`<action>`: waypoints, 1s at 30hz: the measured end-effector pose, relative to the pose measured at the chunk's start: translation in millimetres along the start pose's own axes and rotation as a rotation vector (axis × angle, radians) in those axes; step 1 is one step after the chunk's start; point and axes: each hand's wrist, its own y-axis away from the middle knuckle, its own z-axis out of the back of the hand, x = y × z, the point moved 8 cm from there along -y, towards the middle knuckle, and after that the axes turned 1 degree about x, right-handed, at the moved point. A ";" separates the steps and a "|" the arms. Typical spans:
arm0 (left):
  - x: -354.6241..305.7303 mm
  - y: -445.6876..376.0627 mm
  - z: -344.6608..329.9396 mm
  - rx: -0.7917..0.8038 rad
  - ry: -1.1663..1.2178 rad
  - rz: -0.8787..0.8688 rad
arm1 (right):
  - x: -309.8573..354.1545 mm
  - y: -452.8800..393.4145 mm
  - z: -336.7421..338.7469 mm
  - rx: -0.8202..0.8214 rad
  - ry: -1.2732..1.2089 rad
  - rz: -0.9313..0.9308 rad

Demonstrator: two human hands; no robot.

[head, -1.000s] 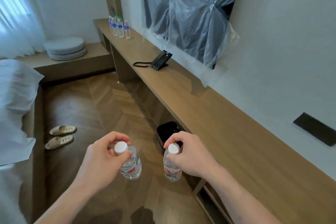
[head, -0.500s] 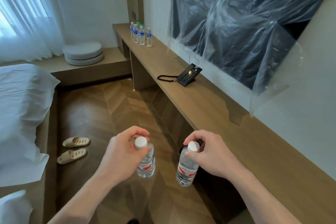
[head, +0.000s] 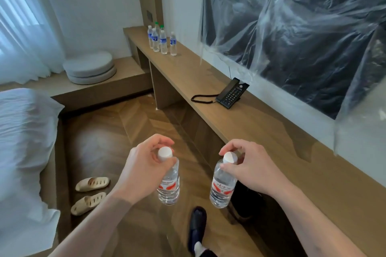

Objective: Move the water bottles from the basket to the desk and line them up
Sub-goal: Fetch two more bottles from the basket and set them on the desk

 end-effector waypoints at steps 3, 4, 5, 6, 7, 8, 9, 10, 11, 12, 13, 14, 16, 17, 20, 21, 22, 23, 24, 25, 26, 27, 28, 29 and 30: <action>12.2 -41.4 4.5 0.009 0.003 0.011 | 3.4 -46.3 -8.7 0.037 -0.007 -0.012; 16.3 -57.4 6.5 0.006 0.000 0.018 | 3.5 -63.9 -11.3 0.041 -0.005 -0.014; 20.5 -74.0 8.3 0.002 -0.005 0.021 | 3.5 -82.5 -14.2 0.045 -0.006 -0.013; 25.3 -91.2 9.8 -0.001 -0.011 0.023 | 2.6 -101.1 -17.4 0.050 -0.008 -0.016; 29.7 -108.9 11.1 -0.001 -0.016 0.026 | 2.0 -120.6 -19.9 0.056 -0.010 -0.021; 34.1 -126.3 12.8 0.000 -0.017 0.031 | 2.1 -139.8 -22.0 0.061 -0.015 -0.027; 37.9 -144.0 15.4 0.000 -0.015 0.035 | 3.0 -159.6 -23.2 0.061 -0.022 -0.028; 40.5 -162.5 19.2 -0.004 -0.018 0.038 | 5.2 -180.1 -23.5 0.057 -0.030 -0.023; 43.4 -180.5 23.8 -0.010 -0.035 0.045 | 7.8 -199.9 -23.9 0.056 -0.033 -0.019; 46.1 -198.2 28.8 -0.021 -0.058 0.056 | 10.9 -219.2 -24.3 0.063 -0.033 -0.017; 47.6 -215.4 34.2 -0.035 -0.073 0.066 | 14.3 -238.3 -24.8 0.076 -0.035 -0.015; 48.2 -232.0 39.5 -0.052 -0.078 0.069 | 17.8 -257.3 -24.6 0.085 -0.040 -0.008; 49.8 -264.0 48.9 -0.085 -0.087 0.069 | 26.9 -296.6 -19.8 0.079 -0.038 0.015; 51.5 -278.9 54.3 -0.103 -0.091 0.070 | 31.9 -315.7 -16.4 0.070 -0.033 0.028; 57.5 -315.8 70.6 -0.128 -0.083 0.083 | 48.8 -363.8 -13.4 0.084 -0.026 0.053; 60.0 -328.9 75.9 -0.131 -0.076 0.082 | 53.9 -379.7 -13.1 0.091 -0.034 0.062; 63.3 -343.2 81.2 -0.135 -0.070 0.085 | 58.7 -395.8 -13.0 0.097 -0.038 0.066; 67.3 -357.8 86.2 -0.137 -0.063 0.090 | 63.1 -412.2 -13.3 0.102 -0.032 0.066; 72.0 -372.9 91.0 -0.137 -0.057 0.092 | 66.4 -428.5 -14.0 0.105 -0.019 0.065; 77.4 -388.1 95.3 -0.132 -0.053 0.092 | 68.6 -444.5 -15.5 0.107 -0.008 0.060; 83.1 -403.1 99.2 -0.125 -0.050 0.092 | 70.7 -459.6 -17.3 0.110 -0.007 0.053; 89.1 -418.7 102.3 -0.113 -0.046 0.091 | 72.5 -474.9 -20.1 0.115 -0.015 0.045; 95.1 -434.4 105.0 -0.100 -0.044 0.090 | 74.4 -489.4 -23.4 0.120 -0.025 0.038; 101.6 -450.8 108.0 -0.090 -0.040 0.090 | 76.6 -503.7 -26.7 0.123 -0.027 0.028; 108.7 -468.2 111.9 -0.081 -0.032 0.090 | 78.8 -518.2 -30.1 0.120 -0.022 0.015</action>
